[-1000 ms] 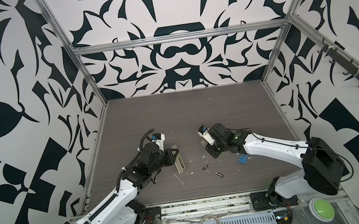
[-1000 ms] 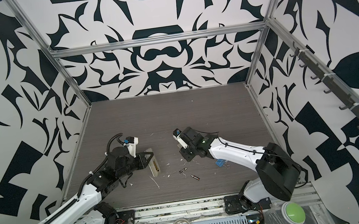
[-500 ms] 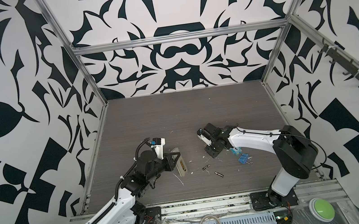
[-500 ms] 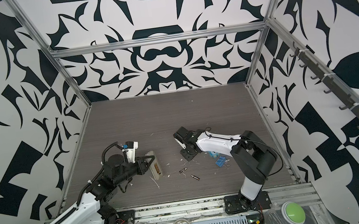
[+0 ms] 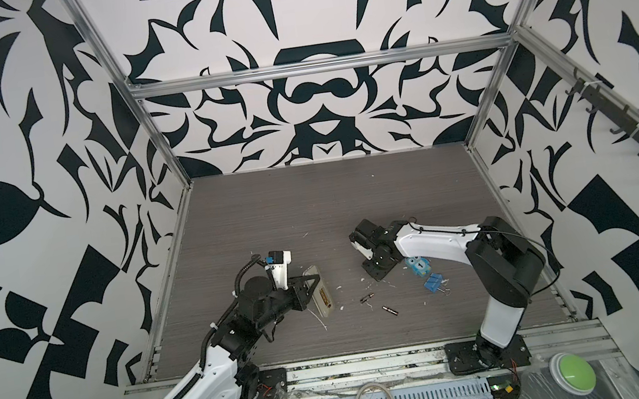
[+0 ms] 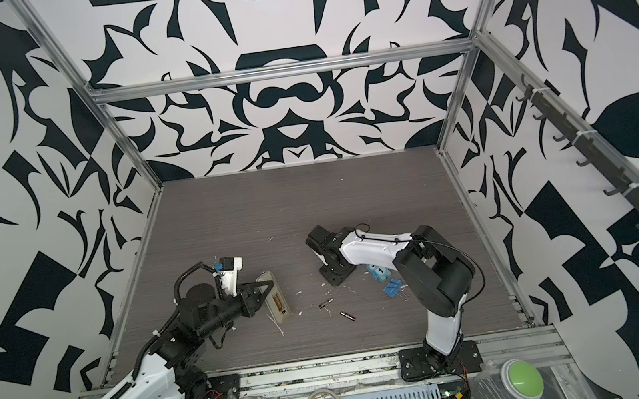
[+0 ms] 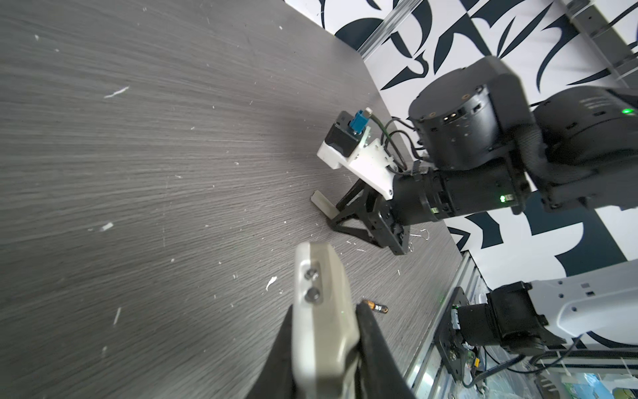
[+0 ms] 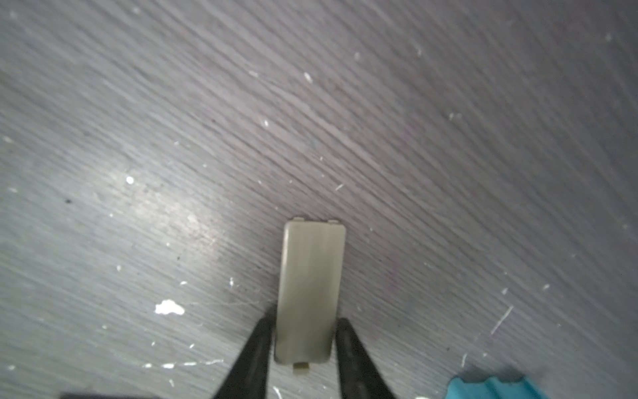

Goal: Load the batteries into the remote control
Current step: 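Carry the cover away and drop it on the table with the right gripper, then lower the right gripper onto an AA battery and grasp it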

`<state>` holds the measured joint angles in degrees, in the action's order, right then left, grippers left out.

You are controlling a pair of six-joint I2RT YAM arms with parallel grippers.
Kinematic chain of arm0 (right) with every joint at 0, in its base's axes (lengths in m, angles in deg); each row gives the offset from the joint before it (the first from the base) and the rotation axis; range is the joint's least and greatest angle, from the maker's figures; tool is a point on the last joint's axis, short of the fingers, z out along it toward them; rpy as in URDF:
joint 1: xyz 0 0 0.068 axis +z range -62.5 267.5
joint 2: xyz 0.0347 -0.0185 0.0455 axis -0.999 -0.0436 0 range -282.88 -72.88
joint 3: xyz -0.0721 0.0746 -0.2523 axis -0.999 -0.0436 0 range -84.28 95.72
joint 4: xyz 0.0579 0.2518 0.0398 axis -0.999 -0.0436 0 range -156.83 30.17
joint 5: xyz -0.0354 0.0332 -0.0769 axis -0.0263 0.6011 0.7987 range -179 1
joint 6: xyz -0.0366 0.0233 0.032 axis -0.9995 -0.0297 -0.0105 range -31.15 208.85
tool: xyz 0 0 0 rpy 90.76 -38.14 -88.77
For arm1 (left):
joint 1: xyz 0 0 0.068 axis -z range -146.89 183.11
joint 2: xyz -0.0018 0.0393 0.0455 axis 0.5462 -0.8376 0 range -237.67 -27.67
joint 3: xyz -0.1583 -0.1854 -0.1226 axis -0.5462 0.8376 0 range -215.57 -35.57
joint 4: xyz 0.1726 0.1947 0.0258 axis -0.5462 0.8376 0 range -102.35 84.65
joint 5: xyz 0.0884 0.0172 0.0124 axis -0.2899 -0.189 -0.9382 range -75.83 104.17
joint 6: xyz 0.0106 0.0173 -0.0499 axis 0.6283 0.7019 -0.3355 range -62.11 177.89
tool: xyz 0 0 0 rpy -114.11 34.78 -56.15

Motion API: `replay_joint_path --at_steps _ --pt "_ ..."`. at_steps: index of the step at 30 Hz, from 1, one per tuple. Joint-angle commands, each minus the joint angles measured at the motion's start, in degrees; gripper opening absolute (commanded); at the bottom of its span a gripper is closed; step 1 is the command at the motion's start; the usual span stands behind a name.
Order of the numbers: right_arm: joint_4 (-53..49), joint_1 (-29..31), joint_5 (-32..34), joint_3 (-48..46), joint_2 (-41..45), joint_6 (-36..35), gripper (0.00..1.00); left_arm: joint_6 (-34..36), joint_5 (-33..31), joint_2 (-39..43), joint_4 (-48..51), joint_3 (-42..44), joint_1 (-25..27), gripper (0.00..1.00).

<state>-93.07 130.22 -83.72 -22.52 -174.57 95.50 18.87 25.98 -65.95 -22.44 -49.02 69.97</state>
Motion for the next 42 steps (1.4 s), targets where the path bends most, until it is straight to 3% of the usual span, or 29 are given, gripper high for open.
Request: replay_joint_path --at_steps 1,5,16,24,32,42 --pt "-2.19 -0.27 0.79 1.61 2.39 1.14 0.52 -0.61 -1.00 1.36 -0.79 0.94 -0.12 0.00" --pt "-4.23 -0.25 0.35 0.96 6.06 2.28 0.60 -1.31 -1.21 1.81 -0.83 1.02 -0.12 0.00" --pt "-8.73 2.69 -9.13 -5.25 16.90 9.28 0.59 -2.09 -0.66 0.61 -4.26 2.50 -0.12 0.00" --pt "-12.18 6.50 -9.62 -8.45 15.96 12.56 0.57 -3.07 0.22 -1.62 -9.74 4.32 -0.12 0.00" --pt "-10.48 8.42 -10.78 -10.94 14.45 14.23 0.49 -3.42 1.06 -3.37 -12.77 5.32 -0.12 0.00" --pt "-7.61 10.40 -10.61 -9.89 10.23 14.33 0.46 -4.03 1.33 -3.47 -13.38 5.97 -0.12 0.00"
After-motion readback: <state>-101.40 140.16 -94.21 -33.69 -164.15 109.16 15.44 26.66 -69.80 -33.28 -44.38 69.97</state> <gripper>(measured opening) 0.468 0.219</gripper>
